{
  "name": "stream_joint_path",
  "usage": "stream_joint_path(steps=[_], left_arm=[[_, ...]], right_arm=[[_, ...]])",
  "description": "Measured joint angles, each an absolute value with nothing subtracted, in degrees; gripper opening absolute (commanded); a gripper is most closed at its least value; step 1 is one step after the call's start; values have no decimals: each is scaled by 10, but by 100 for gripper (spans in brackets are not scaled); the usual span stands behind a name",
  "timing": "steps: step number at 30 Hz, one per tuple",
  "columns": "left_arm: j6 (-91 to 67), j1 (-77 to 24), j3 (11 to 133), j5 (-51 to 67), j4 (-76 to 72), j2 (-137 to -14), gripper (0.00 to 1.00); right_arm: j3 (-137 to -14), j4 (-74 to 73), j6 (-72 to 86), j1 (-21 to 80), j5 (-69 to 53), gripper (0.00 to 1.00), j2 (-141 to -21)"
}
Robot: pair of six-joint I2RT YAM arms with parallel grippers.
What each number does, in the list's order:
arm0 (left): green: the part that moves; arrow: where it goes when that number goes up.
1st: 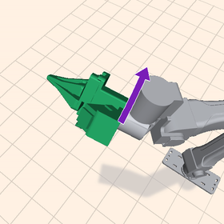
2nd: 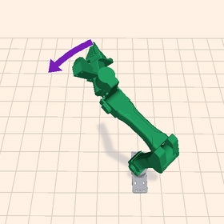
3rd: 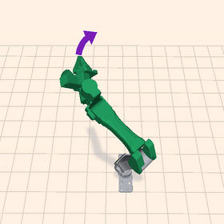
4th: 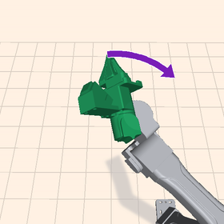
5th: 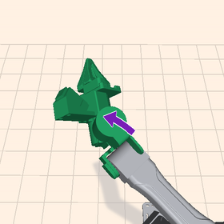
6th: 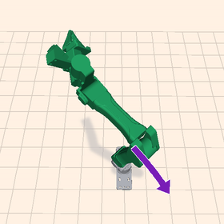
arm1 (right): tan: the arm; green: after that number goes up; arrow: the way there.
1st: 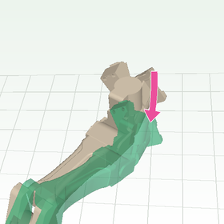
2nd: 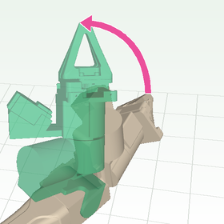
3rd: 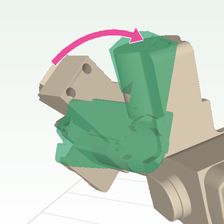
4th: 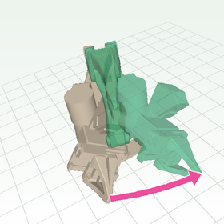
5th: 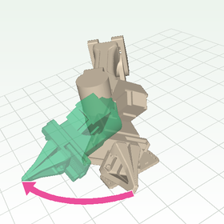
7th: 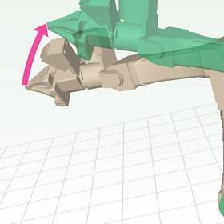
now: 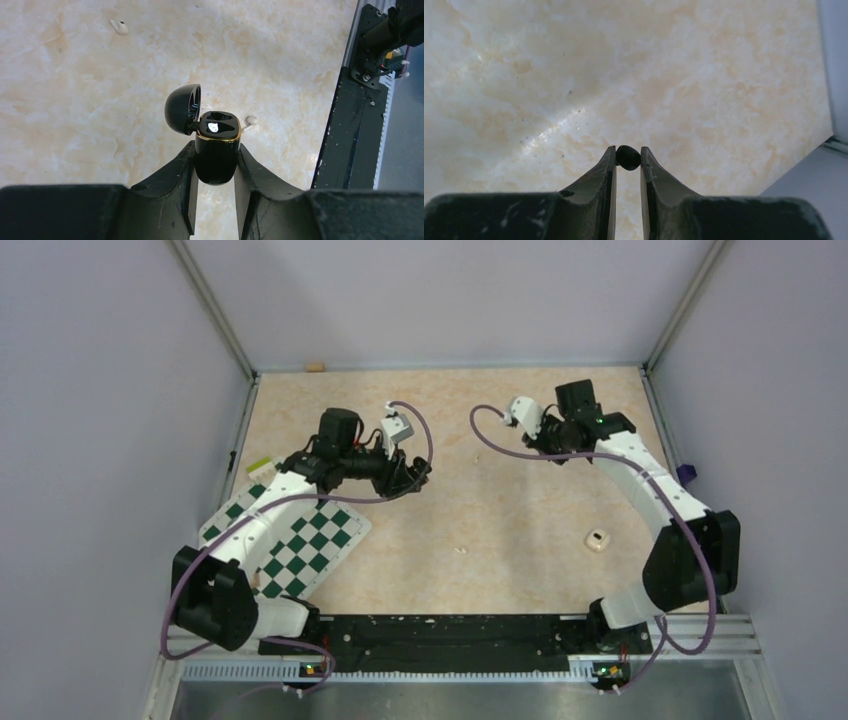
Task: Insert the wireless bluetooth earbuds into the charging case
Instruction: Pick up the earbud from the center of the board, then place the earbud in the charging case.
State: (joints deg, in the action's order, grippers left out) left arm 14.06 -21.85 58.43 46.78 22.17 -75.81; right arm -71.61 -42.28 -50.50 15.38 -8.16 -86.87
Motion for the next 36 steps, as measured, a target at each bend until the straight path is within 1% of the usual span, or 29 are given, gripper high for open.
stream_joint_path(steps=[4,8,11,17,23,31,36], left_arm=[[130,-218,619,457,224,-767,0],[116,-218,688,458,226,-786,0],[81,-219,722,469,200,-796,0],[-6,-229,721,484,142,-810,0],[-83,-237,701,511,86,-824,0],[-143,-241,670,547,16,-824,0],[-155,-248,660,552,-1,-824,0]], right_arm=[[-717,-350,-422,154,-116,0,-810],[-717,-282,-347,157,-150,0,-758],[-717,-226,-290,162,-178,0,-723],[-703,-116,-190,187,-221,0,-671],[-641,-22,-109,223,-250,0,-636],[-606,23,-69,273,-251,0,-633],[-603,41,-54,290,-246,0,-635]])
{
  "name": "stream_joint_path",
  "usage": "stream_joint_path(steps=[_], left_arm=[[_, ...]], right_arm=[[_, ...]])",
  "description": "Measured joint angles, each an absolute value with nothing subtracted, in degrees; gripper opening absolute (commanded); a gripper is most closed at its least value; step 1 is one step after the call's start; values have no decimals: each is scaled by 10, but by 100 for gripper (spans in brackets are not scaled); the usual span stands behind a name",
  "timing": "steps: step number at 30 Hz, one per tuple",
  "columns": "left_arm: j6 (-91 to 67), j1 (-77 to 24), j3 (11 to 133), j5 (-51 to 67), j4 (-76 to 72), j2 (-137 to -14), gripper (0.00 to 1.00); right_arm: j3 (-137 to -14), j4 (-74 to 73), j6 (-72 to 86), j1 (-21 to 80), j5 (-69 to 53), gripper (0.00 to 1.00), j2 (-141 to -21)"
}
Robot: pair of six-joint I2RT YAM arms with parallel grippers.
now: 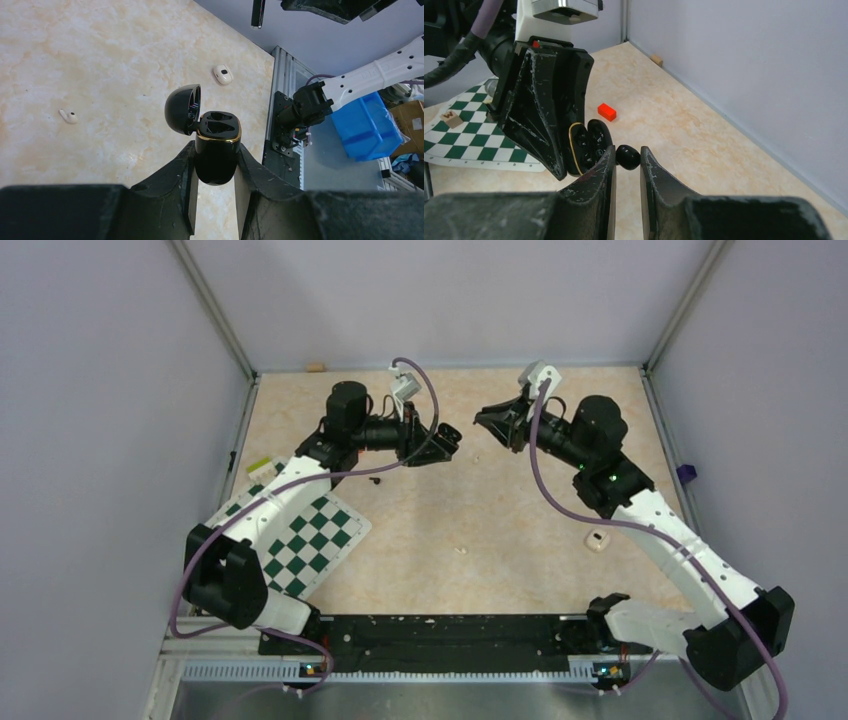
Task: Insert the wireless bluetooth earbuds into the charging case
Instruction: Place the earbud in the charging case.
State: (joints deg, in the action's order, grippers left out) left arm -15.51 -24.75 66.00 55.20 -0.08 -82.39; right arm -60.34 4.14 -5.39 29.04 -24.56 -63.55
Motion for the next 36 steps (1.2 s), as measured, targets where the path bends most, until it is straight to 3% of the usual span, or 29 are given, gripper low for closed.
stream_joint_path(steps=[36], left_arm=[[-183,-249,652,562,-35,-824,0]], right_arm=[[-570,69,-72,353,-223,0,-666]])
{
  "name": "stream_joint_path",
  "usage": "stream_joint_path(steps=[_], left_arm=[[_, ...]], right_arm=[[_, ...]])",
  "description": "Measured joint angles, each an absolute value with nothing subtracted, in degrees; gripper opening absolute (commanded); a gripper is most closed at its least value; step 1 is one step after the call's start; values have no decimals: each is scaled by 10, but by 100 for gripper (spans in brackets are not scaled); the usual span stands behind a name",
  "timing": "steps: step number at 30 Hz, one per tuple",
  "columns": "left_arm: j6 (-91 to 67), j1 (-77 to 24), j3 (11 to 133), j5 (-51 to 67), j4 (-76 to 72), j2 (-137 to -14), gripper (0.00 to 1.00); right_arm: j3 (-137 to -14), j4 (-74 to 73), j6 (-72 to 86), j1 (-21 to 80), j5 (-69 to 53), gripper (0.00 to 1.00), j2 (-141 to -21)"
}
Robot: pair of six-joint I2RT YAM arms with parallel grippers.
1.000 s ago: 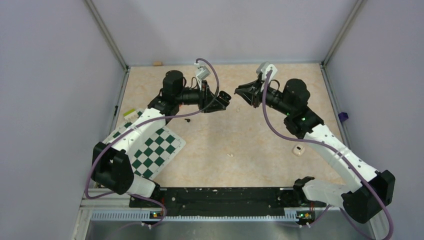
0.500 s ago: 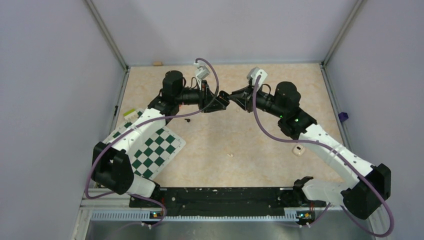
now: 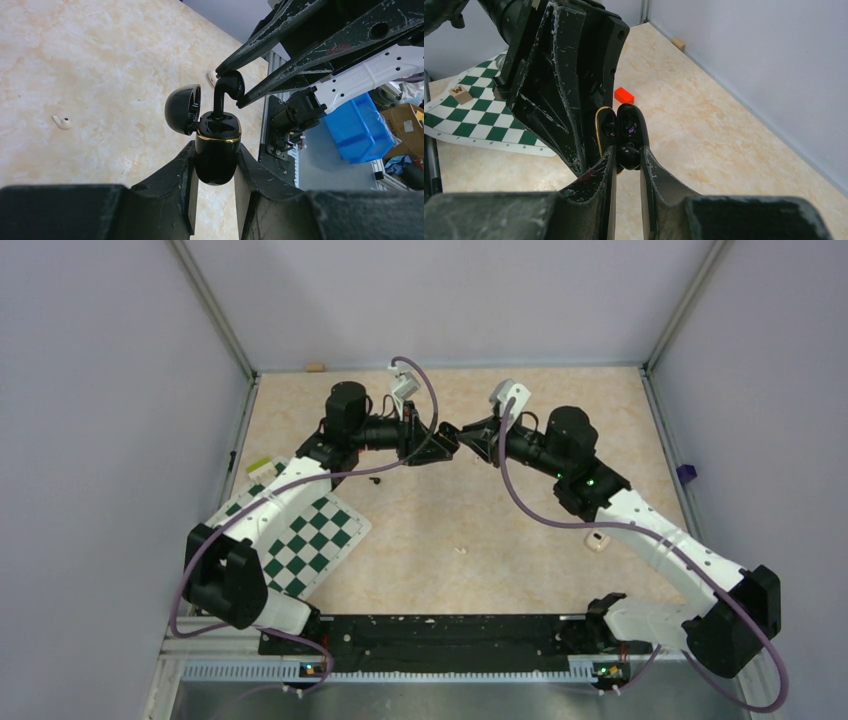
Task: Insert the wireless bluetooth earbuds into the charging case
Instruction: Place the earbud in the charging case.
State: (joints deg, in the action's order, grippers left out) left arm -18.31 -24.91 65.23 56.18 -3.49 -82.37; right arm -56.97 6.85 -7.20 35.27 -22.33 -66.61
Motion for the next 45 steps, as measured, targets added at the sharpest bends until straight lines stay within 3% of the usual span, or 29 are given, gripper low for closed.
stream_joint_path(steps=[25,45], left_arm=[[-195,-243,641,567,-44,-816,0],[-213,-233,630,578,-62,-810,0]], right_arm=[[-559,85,-28,356,-228,0,-672],[-559,91,-23,356,-243,18,-672]])
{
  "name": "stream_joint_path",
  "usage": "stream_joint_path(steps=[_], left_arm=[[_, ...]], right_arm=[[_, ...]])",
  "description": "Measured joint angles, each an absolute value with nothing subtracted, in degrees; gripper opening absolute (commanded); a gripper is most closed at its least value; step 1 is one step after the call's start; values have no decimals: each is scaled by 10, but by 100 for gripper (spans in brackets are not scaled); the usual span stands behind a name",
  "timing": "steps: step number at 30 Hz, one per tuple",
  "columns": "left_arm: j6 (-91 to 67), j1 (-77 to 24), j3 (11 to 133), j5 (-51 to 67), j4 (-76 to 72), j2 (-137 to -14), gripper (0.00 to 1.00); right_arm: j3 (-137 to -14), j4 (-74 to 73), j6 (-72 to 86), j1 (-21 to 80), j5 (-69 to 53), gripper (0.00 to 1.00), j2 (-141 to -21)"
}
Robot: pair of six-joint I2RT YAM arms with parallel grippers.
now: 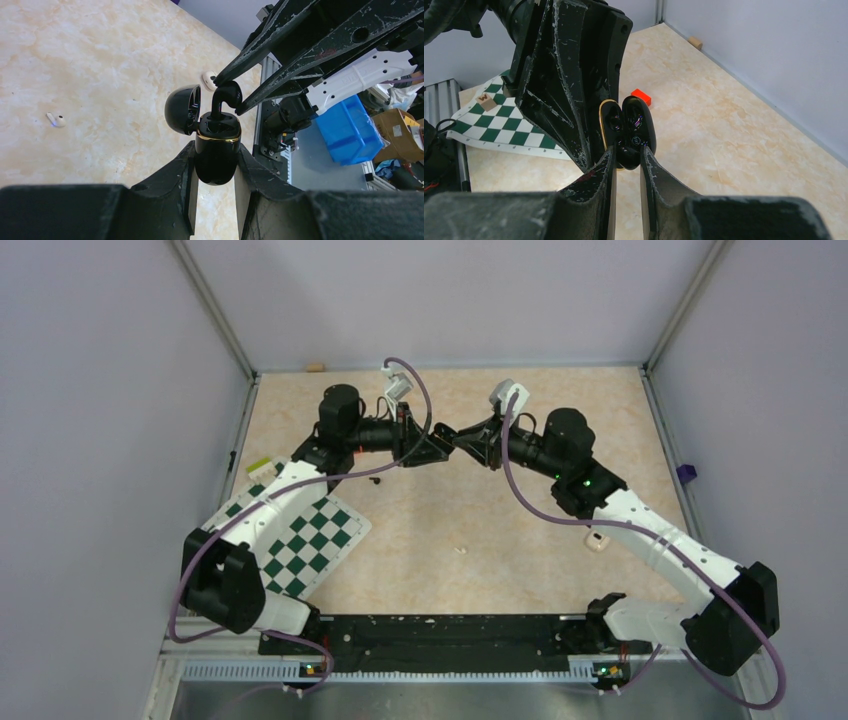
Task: Insert the wireless bluetooth earbuds into the charging case
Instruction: Place the earbud in the charging case.
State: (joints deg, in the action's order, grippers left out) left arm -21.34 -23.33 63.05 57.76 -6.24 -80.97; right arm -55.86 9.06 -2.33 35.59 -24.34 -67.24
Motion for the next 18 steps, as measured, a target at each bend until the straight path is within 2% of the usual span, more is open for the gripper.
stream_joint_path(steps=[8,13,18], left_arm=[[-223,-233,625,580,-72,-808,0],[-226,-233,623,583,-78,-808,0],[-227,-233,622,583,-83,-808,0]], right_arm=[[-559,93,-13,356,-255,27,-672],[-559,99,3,356,-266,36,-672],[-559,101,10,356,-271,38,-672]])
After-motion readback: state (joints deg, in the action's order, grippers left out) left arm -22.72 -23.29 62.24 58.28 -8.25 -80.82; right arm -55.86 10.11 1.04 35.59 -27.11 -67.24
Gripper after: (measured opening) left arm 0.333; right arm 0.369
